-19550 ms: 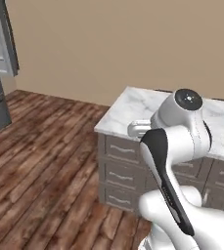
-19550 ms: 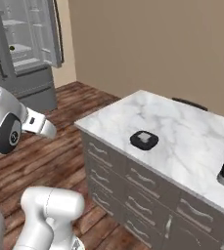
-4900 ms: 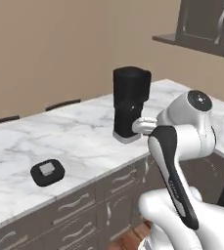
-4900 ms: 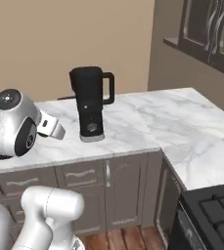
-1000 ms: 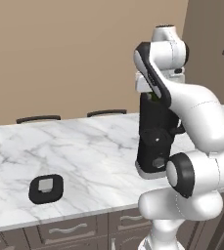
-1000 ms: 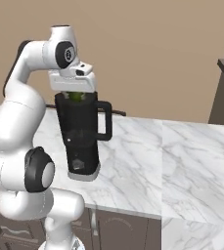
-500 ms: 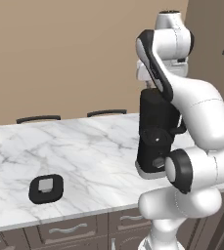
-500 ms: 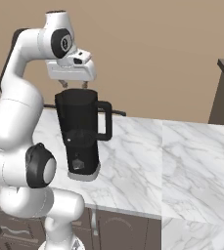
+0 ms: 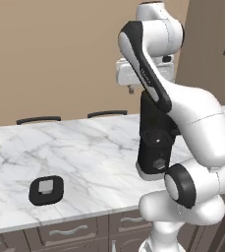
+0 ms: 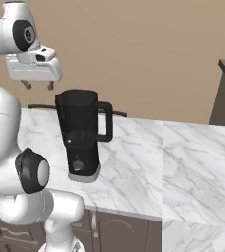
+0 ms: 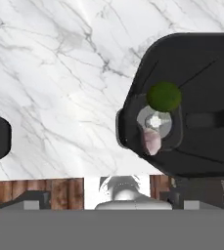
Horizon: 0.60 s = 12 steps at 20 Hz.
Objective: Grab the lime and garlic from the fridge, place them in the blender, close the lid, and turn on the blender to create a marinade.
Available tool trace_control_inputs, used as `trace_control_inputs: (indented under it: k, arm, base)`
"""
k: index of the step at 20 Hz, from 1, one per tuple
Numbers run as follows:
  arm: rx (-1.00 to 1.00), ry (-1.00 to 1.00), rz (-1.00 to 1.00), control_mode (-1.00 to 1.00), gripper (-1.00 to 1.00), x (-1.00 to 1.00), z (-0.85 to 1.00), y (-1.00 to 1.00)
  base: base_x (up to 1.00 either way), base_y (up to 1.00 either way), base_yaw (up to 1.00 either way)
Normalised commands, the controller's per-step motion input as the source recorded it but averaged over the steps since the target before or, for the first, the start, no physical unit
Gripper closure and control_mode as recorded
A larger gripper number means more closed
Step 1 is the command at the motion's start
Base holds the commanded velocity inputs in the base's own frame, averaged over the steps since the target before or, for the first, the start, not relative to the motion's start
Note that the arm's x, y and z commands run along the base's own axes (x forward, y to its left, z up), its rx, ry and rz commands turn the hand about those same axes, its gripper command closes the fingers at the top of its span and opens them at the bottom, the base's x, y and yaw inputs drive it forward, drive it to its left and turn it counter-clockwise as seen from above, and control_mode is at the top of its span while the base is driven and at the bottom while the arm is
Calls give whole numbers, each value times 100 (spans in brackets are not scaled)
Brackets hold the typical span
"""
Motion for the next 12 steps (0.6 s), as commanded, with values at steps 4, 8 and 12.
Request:
trace_control_inputs:
  k: [4, 8, 12]
  arm:
    - [3, 2, 13, -100, -100, -92, -100, 100]
    - [5, 7, 10, -100, -100, -50, -100, 100]
    - [18, 12, 1, -100, -100, 1, -90, 100]
  base:
    - [0, 0, 0]
    - [0, 0, 0]
    - [0, 0, 0]
